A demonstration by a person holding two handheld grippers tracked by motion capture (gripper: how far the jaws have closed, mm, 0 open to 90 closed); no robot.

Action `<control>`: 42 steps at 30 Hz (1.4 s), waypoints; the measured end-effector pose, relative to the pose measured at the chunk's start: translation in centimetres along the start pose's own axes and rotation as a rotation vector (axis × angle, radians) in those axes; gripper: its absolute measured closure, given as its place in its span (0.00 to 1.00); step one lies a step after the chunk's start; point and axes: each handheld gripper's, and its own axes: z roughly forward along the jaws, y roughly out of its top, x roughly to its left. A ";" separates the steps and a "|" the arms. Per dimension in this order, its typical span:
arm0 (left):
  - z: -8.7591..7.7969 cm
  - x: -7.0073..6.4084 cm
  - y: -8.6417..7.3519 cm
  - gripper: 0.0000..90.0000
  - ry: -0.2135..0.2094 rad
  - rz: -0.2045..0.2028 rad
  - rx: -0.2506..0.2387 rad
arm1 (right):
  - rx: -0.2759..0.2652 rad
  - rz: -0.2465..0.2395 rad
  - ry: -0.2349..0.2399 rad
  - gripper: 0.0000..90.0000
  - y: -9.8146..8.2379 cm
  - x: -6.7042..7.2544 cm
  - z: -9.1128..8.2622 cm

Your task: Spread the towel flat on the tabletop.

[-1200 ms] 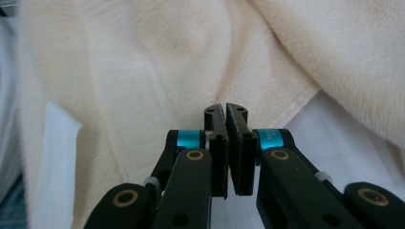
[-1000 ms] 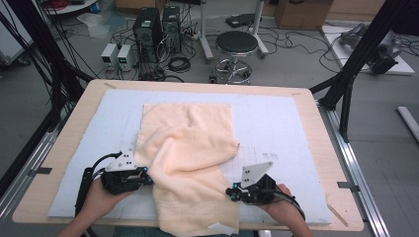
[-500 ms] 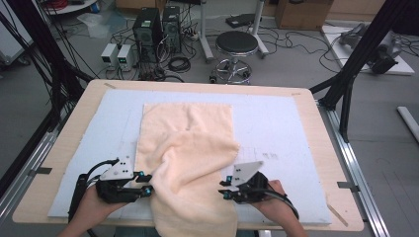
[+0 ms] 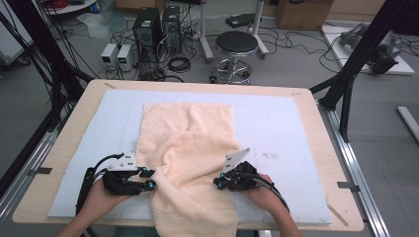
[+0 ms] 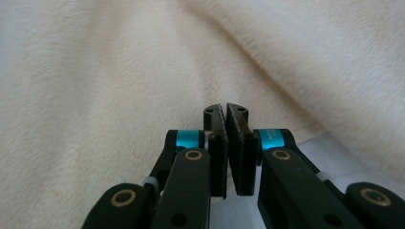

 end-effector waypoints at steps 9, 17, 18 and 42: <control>-0.2 -0.5 0.2 0.73 0.003 0.015 -0.013 | -0.060 -0.041 -0.007 0.97 -2.5 5.0 -4.5; -2.0 -0.6 -0.6 0.64 0.021 0.023 -0.028 | -0.118 -0.060 -0.050 0.82 -1.9 6.1 -6.5; -2.2 -0.5 -0.8 0.60 0.028 0.017 -0.029 | -0.121 -0.053 -0.073 0.77 -1.7 5.6 -6.5; -4.0 -1.8 -2.6 0.84 -0.065 0.045 0.039 | -0.044 -0.040 0.022 0.95 -1.3 4.0 -2.9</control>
